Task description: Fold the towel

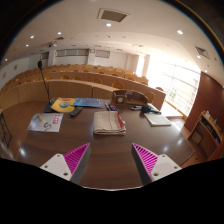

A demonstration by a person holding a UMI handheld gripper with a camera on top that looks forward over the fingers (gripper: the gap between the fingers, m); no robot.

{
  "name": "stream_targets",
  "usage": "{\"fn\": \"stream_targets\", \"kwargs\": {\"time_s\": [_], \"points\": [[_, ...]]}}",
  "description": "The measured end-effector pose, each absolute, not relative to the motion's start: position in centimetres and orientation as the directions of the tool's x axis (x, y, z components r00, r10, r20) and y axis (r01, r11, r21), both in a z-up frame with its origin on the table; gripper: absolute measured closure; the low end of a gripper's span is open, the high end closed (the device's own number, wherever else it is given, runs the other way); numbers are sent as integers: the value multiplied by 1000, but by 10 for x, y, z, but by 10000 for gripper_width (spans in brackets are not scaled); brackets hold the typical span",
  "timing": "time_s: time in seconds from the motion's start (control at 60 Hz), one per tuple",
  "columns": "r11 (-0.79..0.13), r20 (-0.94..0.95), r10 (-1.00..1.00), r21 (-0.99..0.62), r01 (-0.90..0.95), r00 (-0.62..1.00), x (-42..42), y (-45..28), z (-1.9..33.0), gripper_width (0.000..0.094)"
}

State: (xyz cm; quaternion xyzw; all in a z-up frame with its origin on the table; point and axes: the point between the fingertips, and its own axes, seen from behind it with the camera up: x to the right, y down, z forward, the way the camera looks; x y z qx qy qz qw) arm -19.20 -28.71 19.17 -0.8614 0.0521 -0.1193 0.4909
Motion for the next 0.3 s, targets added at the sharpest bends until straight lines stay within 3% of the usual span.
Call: {"fn": "stream_targets", "kwargs": {"time_s": [0.3], "points": [[-495,141,-202,-869,23,969,-204,-324,203,91]]}}
